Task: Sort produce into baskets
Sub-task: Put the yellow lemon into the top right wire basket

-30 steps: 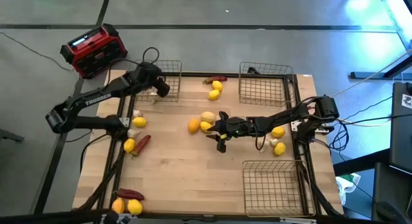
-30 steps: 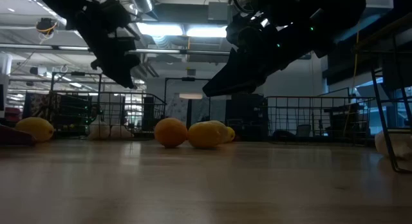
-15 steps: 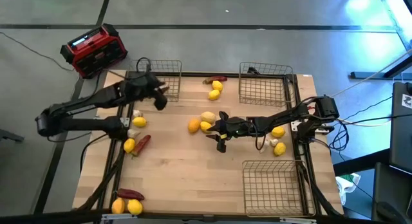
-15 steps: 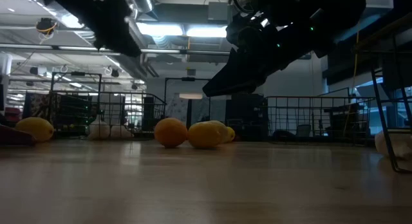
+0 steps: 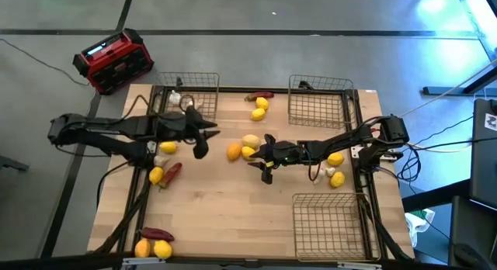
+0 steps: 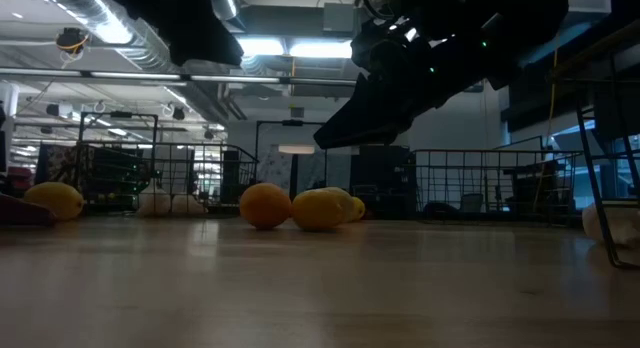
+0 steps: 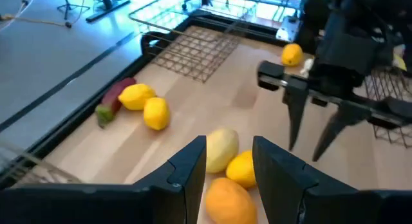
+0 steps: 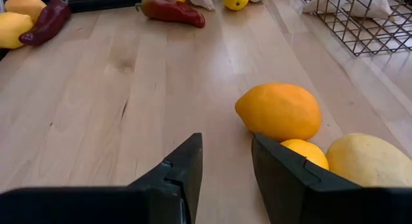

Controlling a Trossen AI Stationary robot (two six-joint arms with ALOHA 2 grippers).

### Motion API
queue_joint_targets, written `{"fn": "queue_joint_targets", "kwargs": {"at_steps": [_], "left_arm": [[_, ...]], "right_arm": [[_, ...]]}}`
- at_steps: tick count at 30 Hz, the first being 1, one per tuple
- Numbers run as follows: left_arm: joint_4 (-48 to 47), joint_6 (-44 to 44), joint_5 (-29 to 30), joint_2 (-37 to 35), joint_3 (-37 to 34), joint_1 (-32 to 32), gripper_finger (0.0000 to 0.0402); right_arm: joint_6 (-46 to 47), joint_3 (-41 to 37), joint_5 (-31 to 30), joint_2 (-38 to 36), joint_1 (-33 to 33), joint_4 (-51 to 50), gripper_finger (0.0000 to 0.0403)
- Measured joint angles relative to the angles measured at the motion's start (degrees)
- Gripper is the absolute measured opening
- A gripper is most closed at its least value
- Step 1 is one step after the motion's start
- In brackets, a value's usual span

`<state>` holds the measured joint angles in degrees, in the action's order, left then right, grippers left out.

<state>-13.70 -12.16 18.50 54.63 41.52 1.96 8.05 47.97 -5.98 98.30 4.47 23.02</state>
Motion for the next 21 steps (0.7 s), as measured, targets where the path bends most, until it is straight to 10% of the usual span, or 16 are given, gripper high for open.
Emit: {"fn": "queue_joint_targets", "kwargs": {"at_steps": [9, 21], "left_arm": [[6.45, -2.38, 3.87, 5.6, -0.09, -7.41, 0.0123], [43.56, -6.92, 5.09, 10.36, -19.41, -13.13, 0.0123]], "right_arm": [[2.37, 0.0, -0.03, 0.0, 0.0, 0.0, 0.0134], [2.29, 0.15, -1.0, -0.71, -2.96, -2.43, 0.0134]]}}
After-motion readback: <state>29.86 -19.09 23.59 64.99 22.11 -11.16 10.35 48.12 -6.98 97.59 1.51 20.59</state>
